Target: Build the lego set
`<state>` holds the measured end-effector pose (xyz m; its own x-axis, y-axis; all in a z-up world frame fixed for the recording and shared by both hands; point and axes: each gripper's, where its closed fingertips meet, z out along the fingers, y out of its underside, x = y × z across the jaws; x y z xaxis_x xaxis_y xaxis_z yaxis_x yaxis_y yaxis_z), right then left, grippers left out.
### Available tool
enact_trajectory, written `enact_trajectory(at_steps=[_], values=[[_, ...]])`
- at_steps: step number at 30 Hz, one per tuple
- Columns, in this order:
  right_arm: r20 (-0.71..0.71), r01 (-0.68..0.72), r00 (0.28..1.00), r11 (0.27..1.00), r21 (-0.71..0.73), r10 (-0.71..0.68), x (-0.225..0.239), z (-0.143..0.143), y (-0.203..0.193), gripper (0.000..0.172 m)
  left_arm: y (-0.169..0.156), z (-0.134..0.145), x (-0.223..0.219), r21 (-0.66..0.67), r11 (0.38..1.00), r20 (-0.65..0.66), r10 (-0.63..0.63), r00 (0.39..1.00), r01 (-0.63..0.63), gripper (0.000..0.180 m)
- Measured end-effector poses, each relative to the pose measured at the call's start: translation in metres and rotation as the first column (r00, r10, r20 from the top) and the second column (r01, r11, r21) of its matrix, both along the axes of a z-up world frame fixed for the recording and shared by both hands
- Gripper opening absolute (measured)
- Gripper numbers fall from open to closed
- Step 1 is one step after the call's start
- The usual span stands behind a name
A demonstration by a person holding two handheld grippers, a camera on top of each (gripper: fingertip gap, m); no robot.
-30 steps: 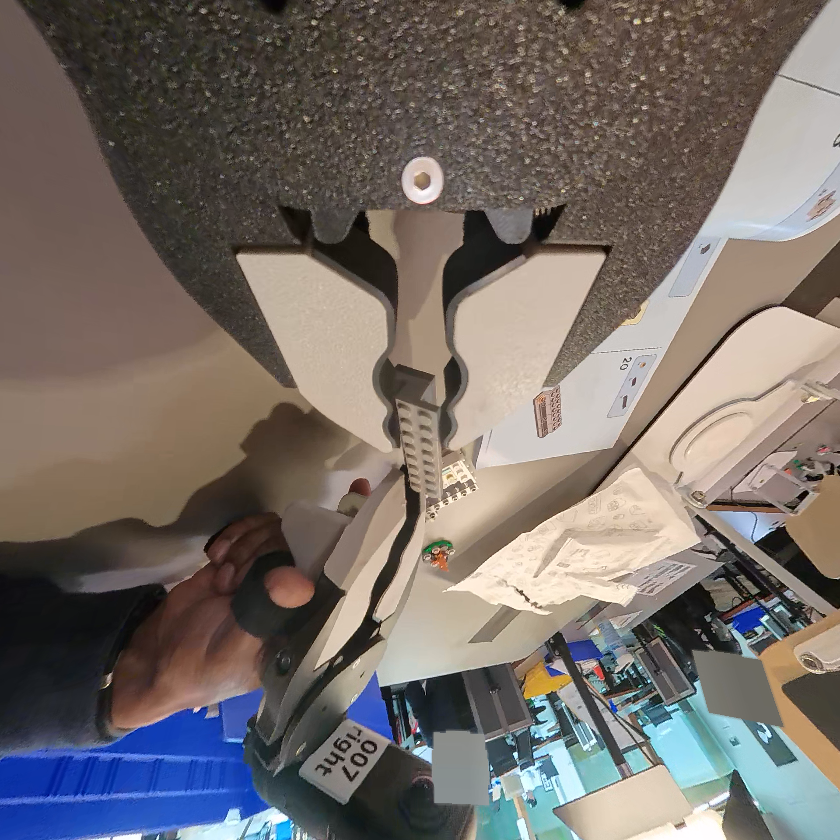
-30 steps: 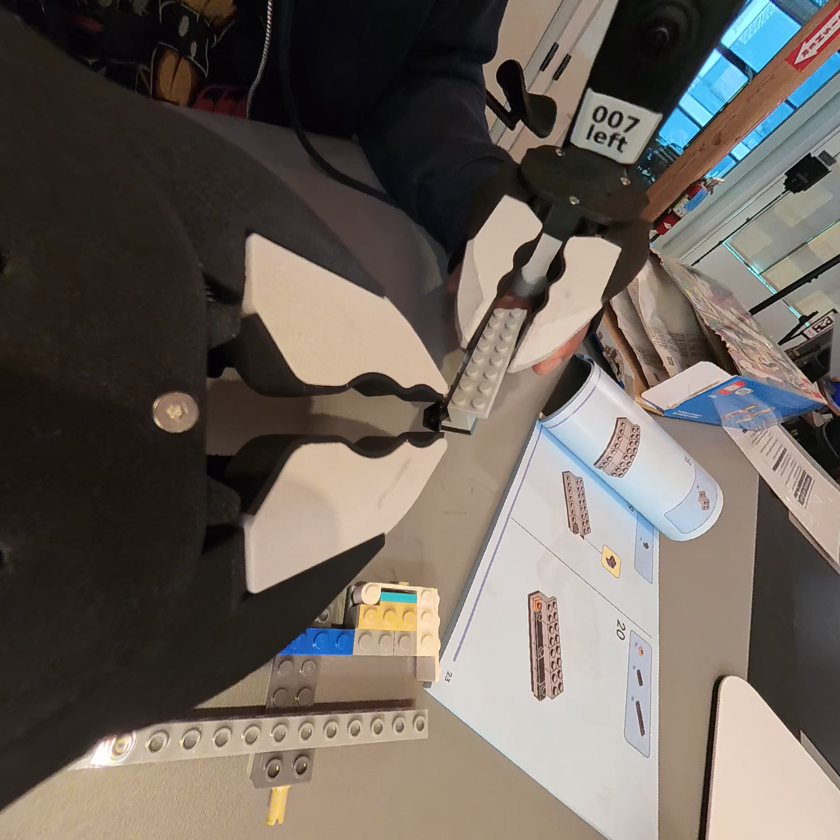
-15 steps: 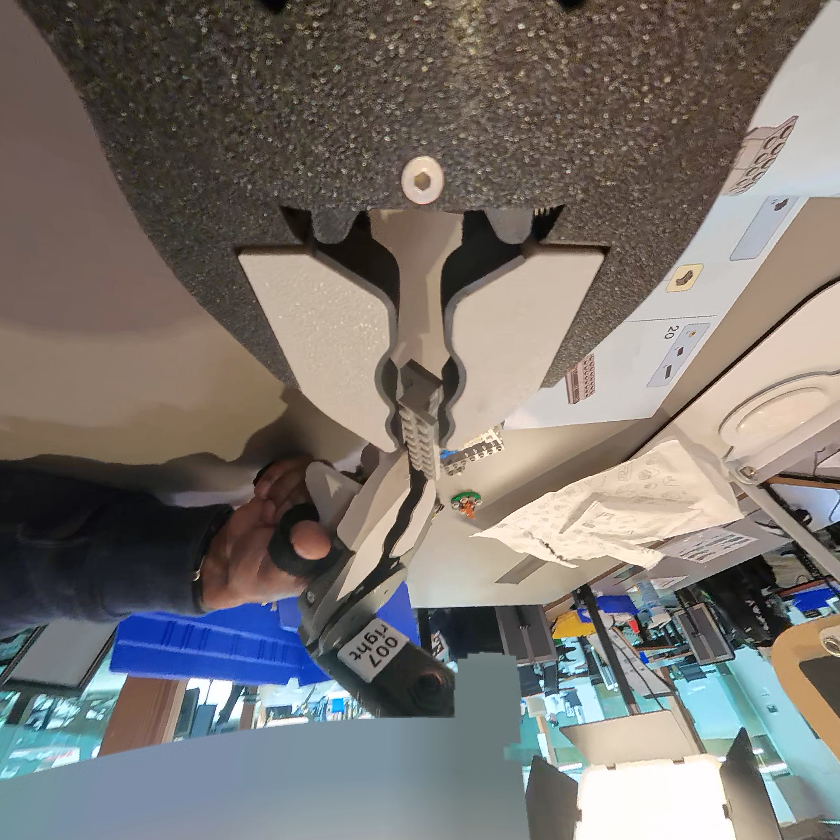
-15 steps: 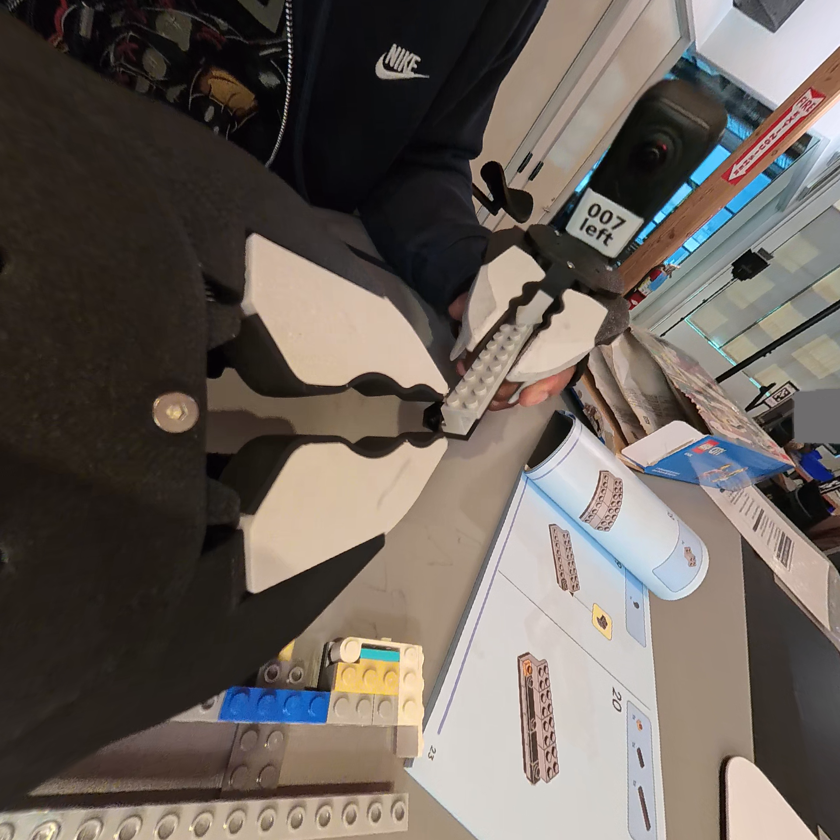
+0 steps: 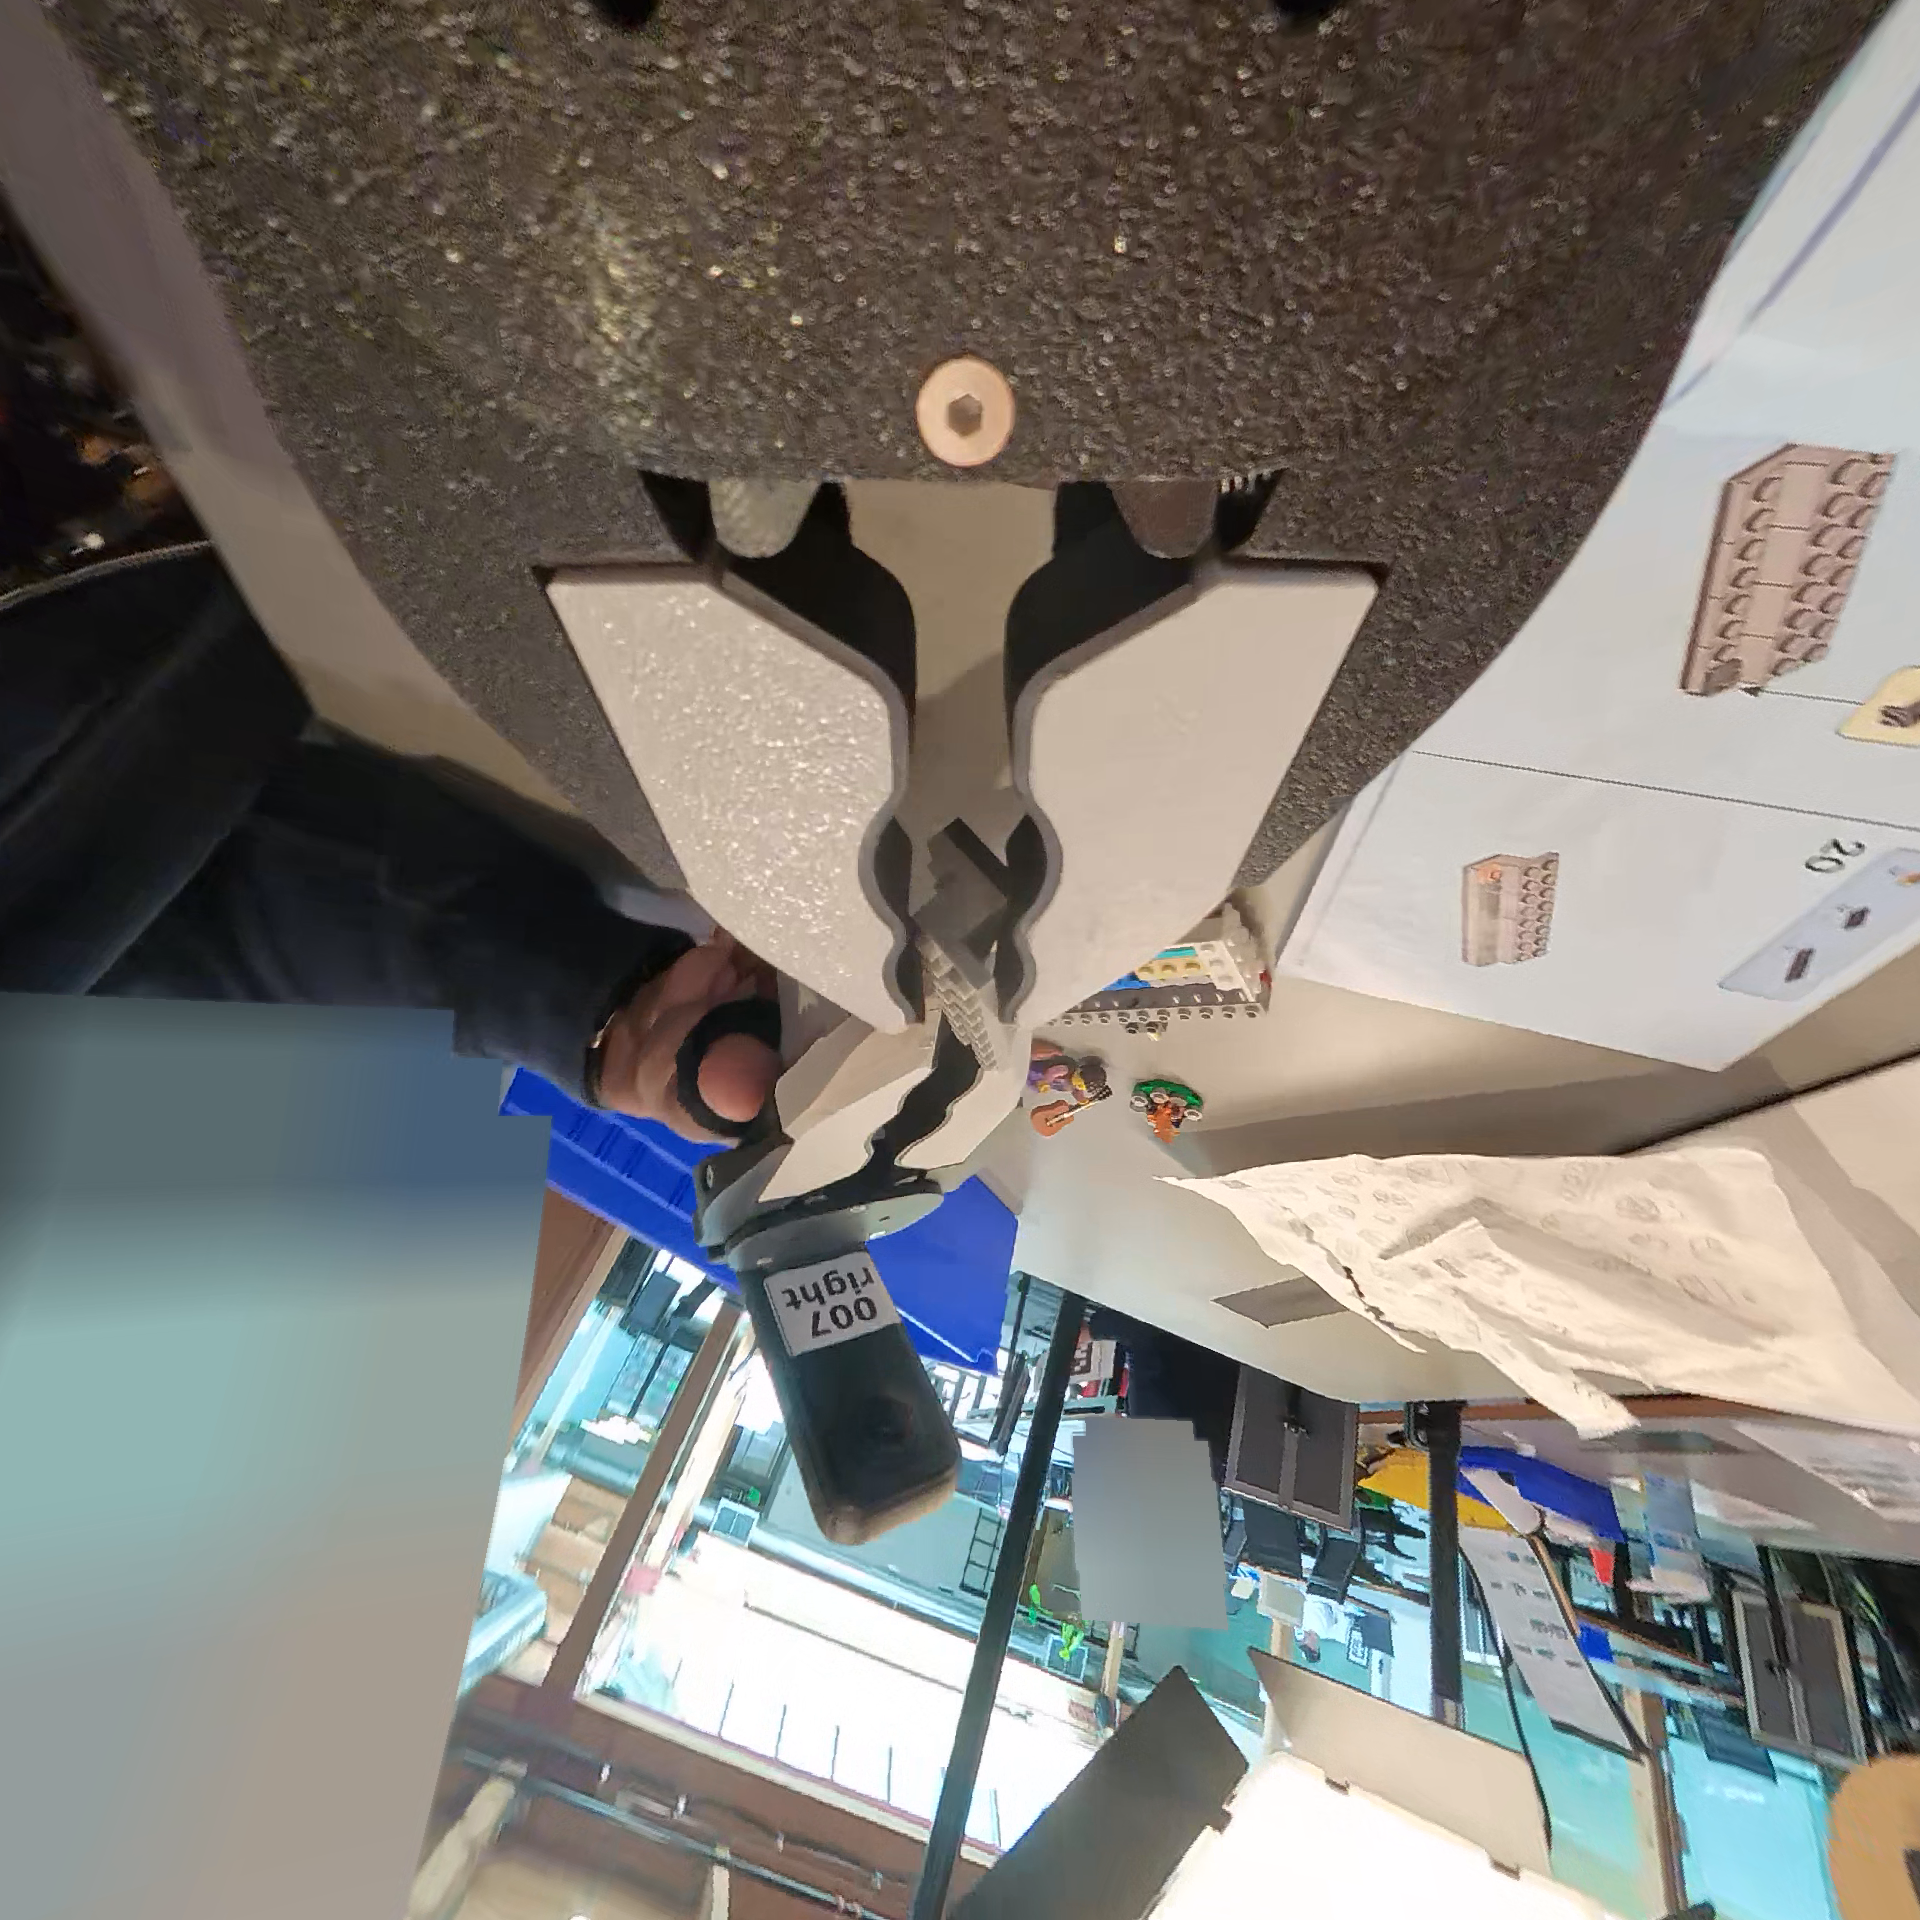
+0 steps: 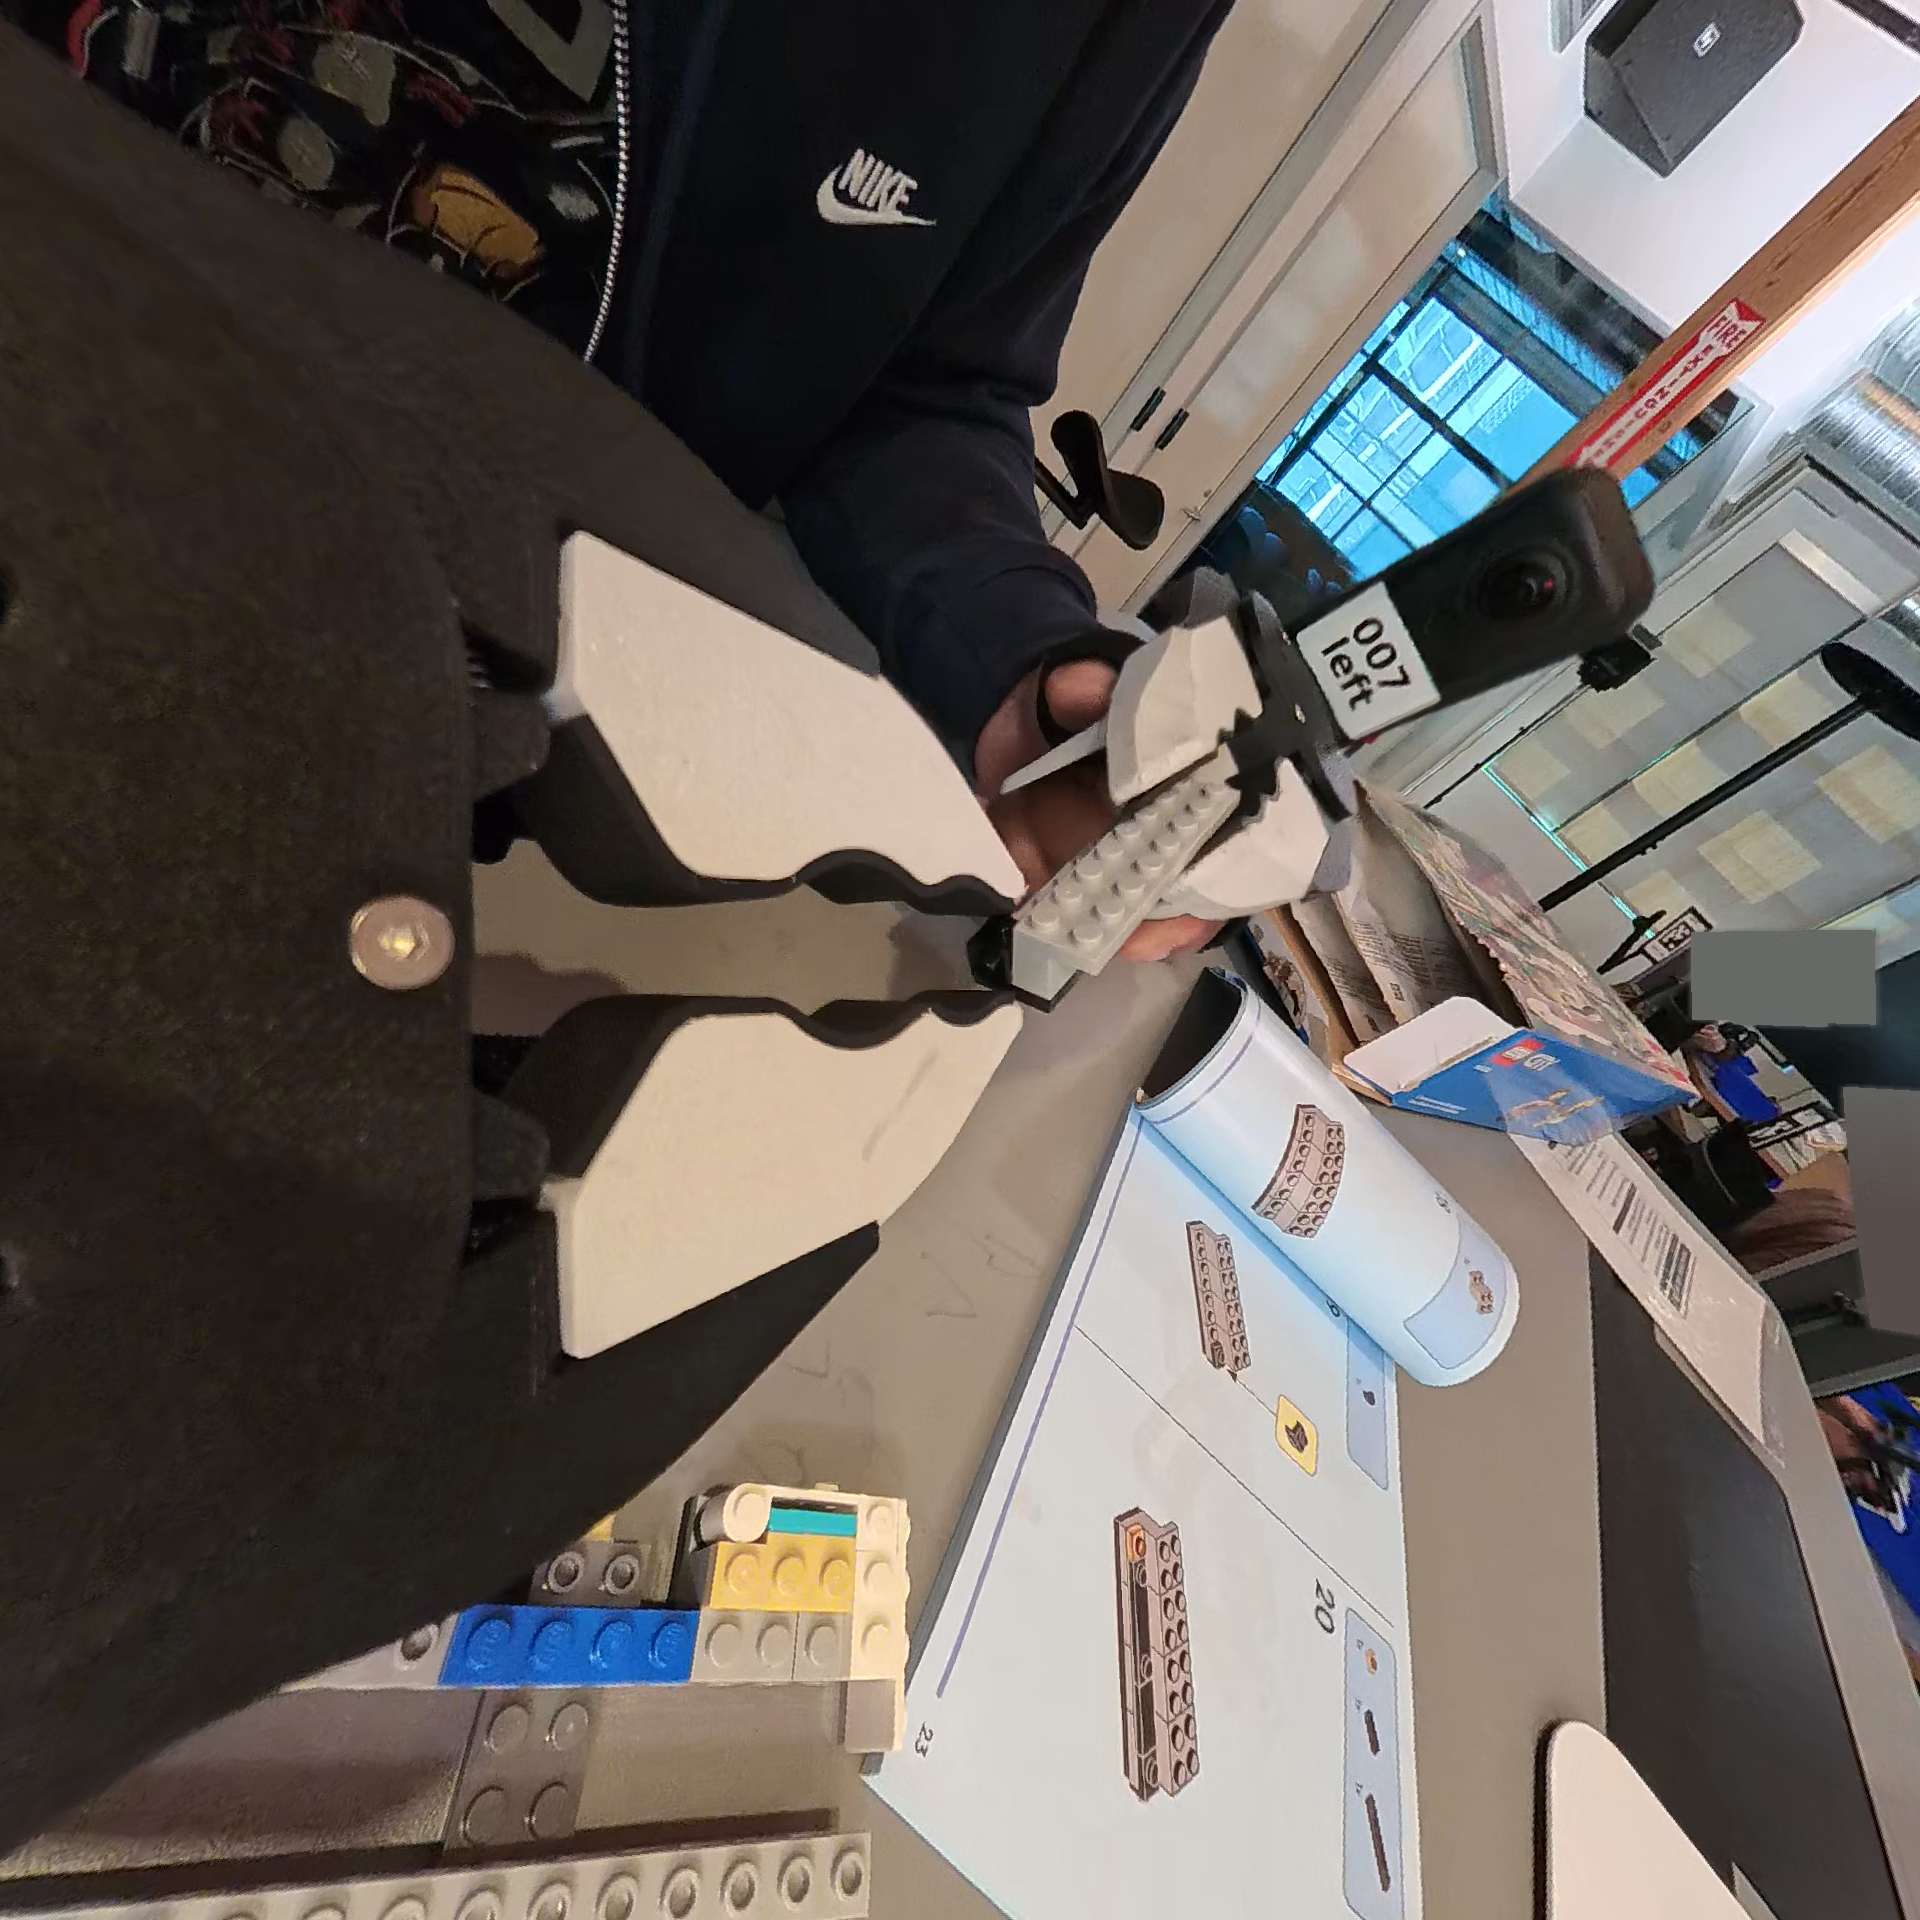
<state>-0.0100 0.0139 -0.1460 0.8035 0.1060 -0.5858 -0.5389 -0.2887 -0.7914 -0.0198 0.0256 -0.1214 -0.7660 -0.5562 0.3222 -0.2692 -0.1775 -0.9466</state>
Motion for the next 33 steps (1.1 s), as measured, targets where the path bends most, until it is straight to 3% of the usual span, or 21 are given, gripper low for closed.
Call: enact_trajectory(at_steps=[9,23,33], values=[[-0.114,0.011,0.993,1.000,0.014,-0.010,0.0030,0.0033,-0.0007,0.014,0.0040,0.0005,0.0060,-0.233,0.972,-0.167,-0.039,0.985,-0.002,0.013],[-0.226,-0.028,0.973,0.997,0.067,0.043,-0.0012,0.0098,-0.0026,0.013,0.0020,0.0069,0.0003,-0.230,0.972,-0.102,-0.069,0.992,0.044,0.013],[-0.185,-0.020,0.982,0.998,0.061,0.031,-0.0015,0.0086,-0.0017,0.013,0.0008,0.0070,-0.0010,-0.192,0.980,-0.075,-0.061,0.995,0.046,0.013]])
